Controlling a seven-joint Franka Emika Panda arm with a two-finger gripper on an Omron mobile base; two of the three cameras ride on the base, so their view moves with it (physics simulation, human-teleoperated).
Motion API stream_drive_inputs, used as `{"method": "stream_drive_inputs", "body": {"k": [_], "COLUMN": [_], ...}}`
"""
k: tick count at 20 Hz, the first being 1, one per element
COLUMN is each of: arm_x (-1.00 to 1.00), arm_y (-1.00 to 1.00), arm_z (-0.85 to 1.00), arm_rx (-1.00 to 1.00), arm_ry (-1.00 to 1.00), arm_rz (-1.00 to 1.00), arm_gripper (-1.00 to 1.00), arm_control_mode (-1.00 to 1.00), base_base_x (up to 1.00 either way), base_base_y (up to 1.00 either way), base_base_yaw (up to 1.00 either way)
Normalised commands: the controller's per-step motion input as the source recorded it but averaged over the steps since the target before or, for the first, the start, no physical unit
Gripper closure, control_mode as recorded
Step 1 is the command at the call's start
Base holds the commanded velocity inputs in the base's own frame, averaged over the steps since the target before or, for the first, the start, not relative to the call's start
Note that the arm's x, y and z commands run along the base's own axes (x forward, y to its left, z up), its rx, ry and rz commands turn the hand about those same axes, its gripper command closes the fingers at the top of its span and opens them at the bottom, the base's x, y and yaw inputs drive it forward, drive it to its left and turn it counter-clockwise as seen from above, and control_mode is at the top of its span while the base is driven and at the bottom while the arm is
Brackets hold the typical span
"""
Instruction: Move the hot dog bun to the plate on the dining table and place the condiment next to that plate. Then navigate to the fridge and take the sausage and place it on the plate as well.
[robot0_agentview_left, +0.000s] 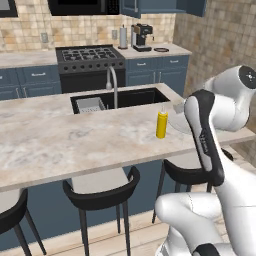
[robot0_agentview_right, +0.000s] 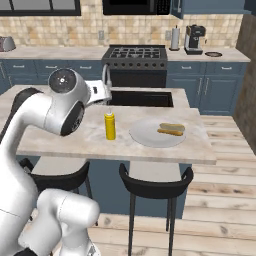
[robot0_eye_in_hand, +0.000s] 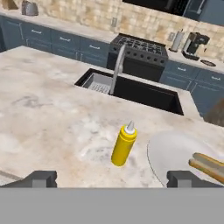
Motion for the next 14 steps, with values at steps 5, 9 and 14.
{"method": "stream_drive_inputs", "body": {"k": [5,9,14], "arm_x": [-0.46,-0.5,-0.57], "arm_y": [0.31,-0.03,-0.06], "arm_z": [0.0,-0.07,-0.04], "arm_rx": [-0.11,-0.01,0.0], "arm_ry": [0.17,0.07,0.07], "arm_rz": [-0.48,-0.32,-0.19], "arm_gripper": [-1.0,-1.0,-1.0], "arm_control_mode": [-1.0,-1.0,-1.0], "base_base_x": [0.0,0.0,0.0], "base_base_y": [0.0,0.0,0.0], "base_base_yaw": [0.0,0.0,0.0]}}
